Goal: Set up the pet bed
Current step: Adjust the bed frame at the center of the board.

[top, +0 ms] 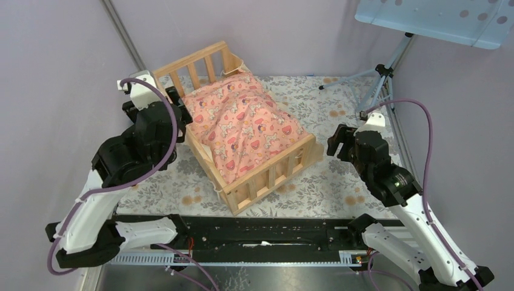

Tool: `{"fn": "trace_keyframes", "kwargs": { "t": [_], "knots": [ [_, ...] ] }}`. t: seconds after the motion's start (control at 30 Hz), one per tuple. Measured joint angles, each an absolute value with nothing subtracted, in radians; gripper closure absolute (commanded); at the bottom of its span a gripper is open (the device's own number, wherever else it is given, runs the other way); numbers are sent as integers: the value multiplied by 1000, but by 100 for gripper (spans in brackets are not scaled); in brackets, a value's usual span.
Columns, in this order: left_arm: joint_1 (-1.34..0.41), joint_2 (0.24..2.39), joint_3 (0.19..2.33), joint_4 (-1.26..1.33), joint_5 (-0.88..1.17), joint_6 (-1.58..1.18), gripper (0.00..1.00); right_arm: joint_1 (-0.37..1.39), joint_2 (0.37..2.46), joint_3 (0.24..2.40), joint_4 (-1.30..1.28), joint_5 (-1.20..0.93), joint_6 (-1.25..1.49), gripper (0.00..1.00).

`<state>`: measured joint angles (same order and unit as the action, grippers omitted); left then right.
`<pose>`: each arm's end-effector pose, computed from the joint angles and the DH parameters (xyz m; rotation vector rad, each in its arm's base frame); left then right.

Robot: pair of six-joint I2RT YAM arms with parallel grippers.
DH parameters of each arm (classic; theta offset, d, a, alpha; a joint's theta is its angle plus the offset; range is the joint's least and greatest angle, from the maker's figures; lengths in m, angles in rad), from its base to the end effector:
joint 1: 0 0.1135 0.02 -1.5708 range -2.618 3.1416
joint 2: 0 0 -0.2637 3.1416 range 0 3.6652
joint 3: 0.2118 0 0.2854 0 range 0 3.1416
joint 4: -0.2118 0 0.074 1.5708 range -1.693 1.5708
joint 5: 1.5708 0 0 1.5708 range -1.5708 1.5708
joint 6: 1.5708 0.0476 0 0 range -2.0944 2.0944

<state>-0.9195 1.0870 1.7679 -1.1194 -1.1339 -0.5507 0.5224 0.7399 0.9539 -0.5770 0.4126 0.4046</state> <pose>0.1323 -0.1024 0.5292 -0.3482 1.7171 0.0747 0.1786 0.0808 0.3674 0.1611 1.9019 0.2290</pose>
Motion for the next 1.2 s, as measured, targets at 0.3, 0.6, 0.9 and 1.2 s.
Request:
{"fn": "trace_keyframes", "kwargs": {
  "t": [0.3, 0.6, 0.9, 1.2],
  "knots": [
    [-569, 1216, 1647, -915, -822, -520, 23, 522, 737, 954, -576, 398, 400, 22],
    [-234, 1320, 1586, -830, -572, -518, 24, 522, 704, 937, -576, 370, 402, 21],
    [-142, 1353, 1473, -770, -359, -518, 41, 522, 706, 911, -574, 347, 401, 21],
    [-107, 1367, 1459, -778, -319, -482, 99, 522, 705, 906, -574, 347, 401, 21]
  ]
}}
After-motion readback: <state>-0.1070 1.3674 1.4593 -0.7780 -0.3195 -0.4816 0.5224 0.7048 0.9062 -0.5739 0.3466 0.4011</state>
